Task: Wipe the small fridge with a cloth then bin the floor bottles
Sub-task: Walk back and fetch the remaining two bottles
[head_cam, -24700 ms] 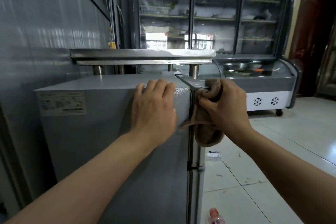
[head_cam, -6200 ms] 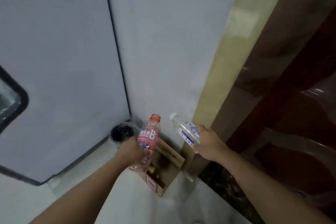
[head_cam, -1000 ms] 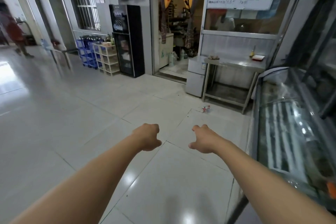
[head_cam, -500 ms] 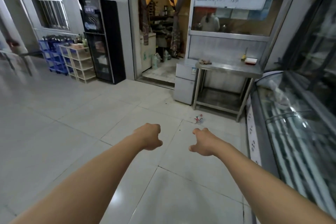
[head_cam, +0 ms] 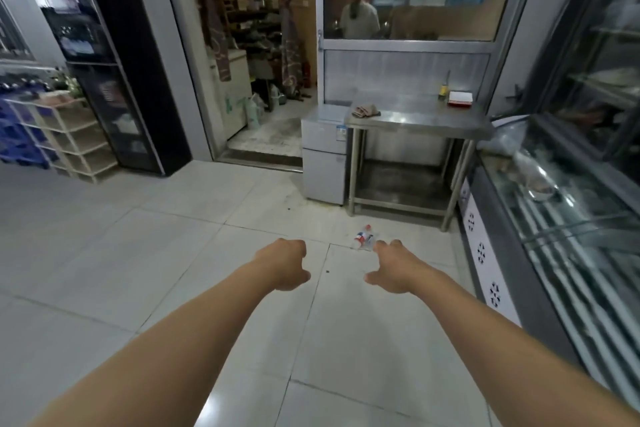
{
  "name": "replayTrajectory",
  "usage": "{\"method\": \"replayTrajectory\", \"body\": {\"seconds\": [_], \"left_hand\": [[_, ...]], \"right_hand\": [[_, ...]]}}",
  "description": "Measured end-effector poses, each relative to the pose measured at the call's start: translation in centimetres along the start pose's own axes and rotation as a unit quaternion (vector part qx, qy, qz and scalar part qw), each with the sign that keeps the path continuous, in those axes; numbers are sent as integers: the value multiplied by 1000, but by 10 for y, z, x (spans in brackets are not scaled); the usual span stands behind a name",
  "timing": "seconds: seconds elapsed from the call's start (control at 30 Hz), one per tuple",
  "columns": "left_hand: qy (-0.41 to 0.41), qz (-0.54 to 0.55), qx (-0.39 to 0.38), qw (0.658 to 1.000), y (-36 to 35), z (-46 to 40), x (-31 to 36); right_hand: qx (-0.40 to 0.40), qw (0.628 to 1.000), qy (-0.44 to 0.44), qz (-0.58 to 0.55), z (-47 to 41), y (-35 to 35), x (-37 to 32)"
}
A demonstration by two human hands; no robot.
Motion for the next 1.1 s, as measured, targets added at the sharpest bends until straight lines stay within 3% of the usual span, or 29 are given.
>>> {"method": "replayTrajectory", "body": {"seconds": [0.6, 0.83, 1.1], "left_hand": [[-70, 8, -64, 995, 77, -431, -22], [-123, -25, -109, 986, 99, -603, -23], [-173, -65, -138, 973, 94, -744, 15]], "right_hand": [[-8, 997, -65, -46, -395, 112, 3], [-7, 987, -138, -88, -523, 150, 8], [-7, 967, -214, -134, -636, 161, 60]]}}
Point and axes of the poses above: each hand's wrist, its own z-axis away from the middle knuckle, its own y-axis out of the back of the hand, x = y × z, the point moved 3 cm from there along -z, towards the middle knuckle, and after that the axes turned 9 degrees about -z, right-handed, at the moved point
